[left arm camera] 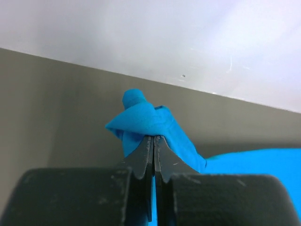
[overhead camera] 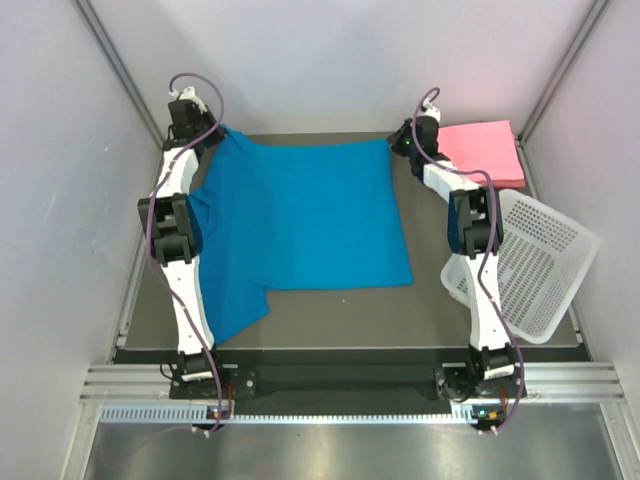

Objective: Fold and stack the t-shirts
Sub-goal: Fold the tshirt

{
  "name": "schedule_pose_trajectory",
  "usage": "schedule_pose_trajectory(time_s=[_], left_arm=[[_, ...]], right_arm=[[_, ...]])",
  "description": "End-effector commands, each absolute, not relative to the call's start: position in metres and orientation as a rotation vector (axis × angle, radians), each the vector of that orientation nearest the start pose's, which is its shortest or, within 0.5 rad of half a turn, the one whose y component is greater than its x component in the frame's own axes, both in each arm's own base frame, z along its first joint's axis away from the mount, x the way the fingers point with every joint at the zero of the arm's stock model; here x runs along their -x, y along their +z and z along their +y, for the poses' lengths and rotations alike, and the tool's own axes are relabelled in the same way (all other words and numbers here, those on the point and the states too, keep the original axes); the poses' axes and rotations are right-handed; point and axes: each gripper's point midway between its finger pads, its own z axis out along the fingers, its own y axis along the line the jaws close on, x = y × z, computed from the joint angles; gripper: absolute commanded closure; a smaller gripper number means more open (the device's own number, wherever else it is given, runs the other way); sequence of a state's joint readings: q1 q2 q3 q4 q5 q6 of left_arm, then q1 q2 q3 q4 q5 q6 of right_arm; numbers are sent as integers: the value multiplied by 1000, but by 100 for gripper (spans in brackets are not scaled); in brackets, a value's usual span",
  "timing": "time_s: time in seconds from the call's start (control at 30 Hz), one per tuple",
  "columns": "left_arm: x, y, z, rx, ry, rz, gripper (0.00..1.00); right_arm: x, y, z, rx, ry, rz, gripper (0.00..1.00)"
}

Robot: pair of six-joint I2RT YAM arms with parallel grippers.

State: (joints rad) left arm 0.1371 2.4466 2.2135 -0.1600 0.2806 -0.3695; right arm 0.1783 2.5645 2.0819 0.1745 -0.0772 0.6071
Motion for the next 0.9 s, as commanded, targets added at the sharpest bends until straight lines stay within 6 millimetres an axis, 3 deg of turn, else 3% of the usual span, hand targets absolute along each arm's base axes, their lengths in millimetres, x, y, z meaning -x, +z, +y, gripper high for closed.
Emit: schedule_pose_trajectory(time_s=[0.0,0.07,0.1,0.13,0.17,0.2,0.23,0.27,0.3,0.33,0.37,0.4,0.43,0.5,0.53,0.6,0.63,0.7,0.73,0.77,0.8,0.83,0.87], left_arm=[[-668,189,31,215,-304,1949,100],[-661,179,30,205,-273,1980,100],[-657,187,29,184,-255,1976,100],[-654,187,31,179,-248,1979,100],[-648,178,28,178,-247,2003,100],[-644,185,31,176,-229,1995,100],[-638,177,31,180,-223,2016,100],[-635,178,30,176,-221,2017,100],[-630,190,30,167,-218,1999,100],[-625,185,28,166,-221,2008,100],[-622,187,29,168,-220,2008,100],[-618,197,28,169,-215,1995,100],[-612,193,28,172,-212,2008,100],[-604,200,29,174,-199,2000,100],[-599,191,31,183,-190,2022,100],[-591,187,32,184,-176,2038,100],[-584,175,32,196,-168,2069,100],[-573,171,33,212,-163,2089,100],[-563,157,33,231,-157,2123,100],[-557,163,33,237,-154,2115,100],[-551,160,33,245,-156,2125,100],[-542,151,31,256,-159,2151,100],[-535,157,31,266,-158,2146,100]], right_arm=[[-695,183,157,-276,638,1695,100],[-688,186,158,-267,648,1692,100],[-687,190,158,-255,651,1682,100],[-682,182,159,-251,658,1699,100],[-679,190,159,-243,660,1688,100],[-675,191,160,-235,660,1689,100],[-669,183,161,-229,663,1699,100],[-665,194,159,-226,664,1683,100],[-661,194,159,-221,662,1681,100],[-656,186,157,-223,659,1696,100],[-651,196,158,-215,663,1680,100],[-647,195,158,-212,663,1684,100],[-641,188,157,-212,666,1695,100],[-632,195,158,-199,675,1687,100],[-625,185,158,-197,674,1709,100],[-617,188,158,-182,666,1710,100],[-610,175,157,-184,655,1738,100],[-602,177,155,-165,641,1743,100],[-594,164,152,-166,630,1773,100],[-589,169,151,-159,624,1767,100],[-581,158,149,-157,611,1795,100],[-577,156,148,-153,605,1806,100],[-572,161,147,-146,602,1802,100]])
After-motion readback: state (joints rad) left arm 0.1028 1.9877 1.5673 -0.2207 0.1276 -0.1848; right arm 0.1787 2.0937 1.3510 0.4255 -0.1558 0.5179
